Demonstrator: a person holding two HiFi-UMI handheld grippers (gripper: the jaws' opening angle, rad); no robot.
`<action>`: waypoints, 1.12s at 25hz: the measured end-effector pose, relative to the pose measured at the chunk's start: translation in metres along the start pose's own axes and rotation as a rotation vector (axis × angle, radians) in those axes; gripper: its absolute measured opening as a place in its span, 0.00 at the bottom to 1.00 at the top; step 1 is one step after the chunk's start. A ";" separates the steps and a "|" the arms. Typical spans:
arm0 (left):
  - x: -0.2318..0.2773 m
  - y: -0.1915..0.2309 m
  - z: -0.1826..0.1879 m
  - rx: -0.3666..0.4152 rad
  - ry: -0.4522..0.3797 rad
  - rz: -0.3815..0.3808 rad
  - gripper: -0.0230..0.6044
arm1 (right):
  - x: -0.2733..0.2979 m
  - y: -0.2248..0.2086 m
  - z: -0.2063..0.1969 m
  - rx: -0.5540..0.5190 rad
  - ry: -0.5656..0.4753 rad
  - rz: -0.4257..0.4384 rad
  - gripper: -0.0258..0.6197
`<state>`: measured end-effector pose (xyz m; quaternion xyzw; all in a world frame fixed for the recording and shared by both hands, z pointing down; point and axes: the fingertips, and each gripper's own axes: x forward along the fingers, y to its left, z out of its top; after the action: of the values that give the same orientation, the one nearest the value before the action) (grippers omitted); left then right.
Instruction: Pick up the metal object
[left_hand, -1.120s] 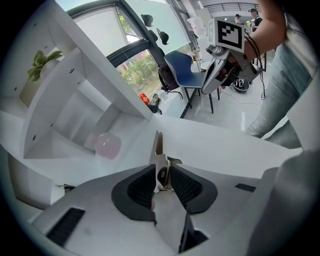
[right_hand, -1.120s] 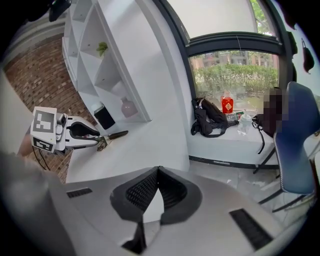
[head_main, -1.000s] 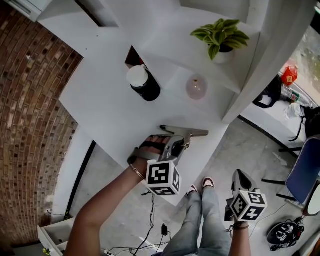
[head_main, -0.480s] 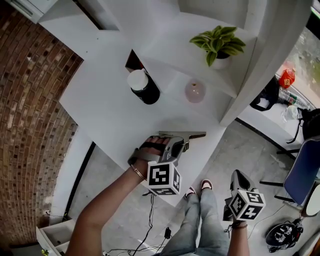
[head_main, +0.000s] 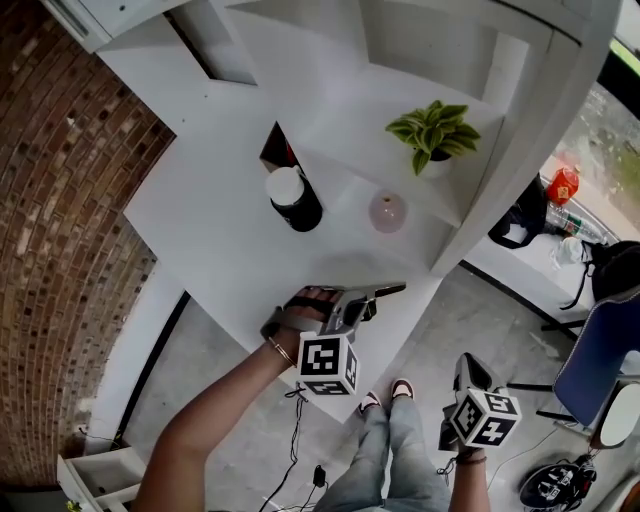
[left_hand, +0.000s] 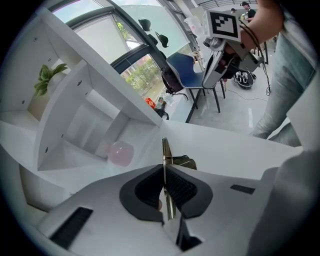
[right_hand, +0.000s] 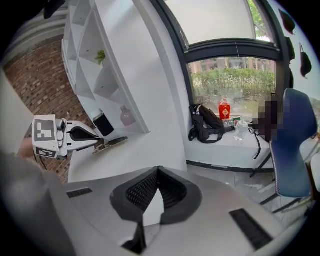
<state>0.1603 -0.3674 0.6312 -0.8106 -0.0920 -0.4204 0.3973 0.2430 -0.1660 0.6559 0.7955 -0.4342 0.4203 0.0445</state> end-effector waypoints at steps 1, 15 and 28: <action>-0.001 0.001 0.001 -0.005 -0.003 0.005 0.06 | -0.001 0.000 0.002 -0.001 -0.001 0.000 0.04; -0.059 0.036 -0.003 -0.284 -0.037 0.106 0.06 | -0.026 0.028 0.050 -0.137 -0.020 0.059 0.04; -0.165 0.058 -0.034 -0.742 -0.049 0.381 0.06 | -0.055 0.120 0.145 -0.450 -0.158 0.237 0.04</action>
<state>0.0633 -0.4003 0.4853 -0.9110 0.2080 -0.3247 0.1466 0.2325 -0.2673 0.4884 0.7397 -0.6087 0.2521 0.1367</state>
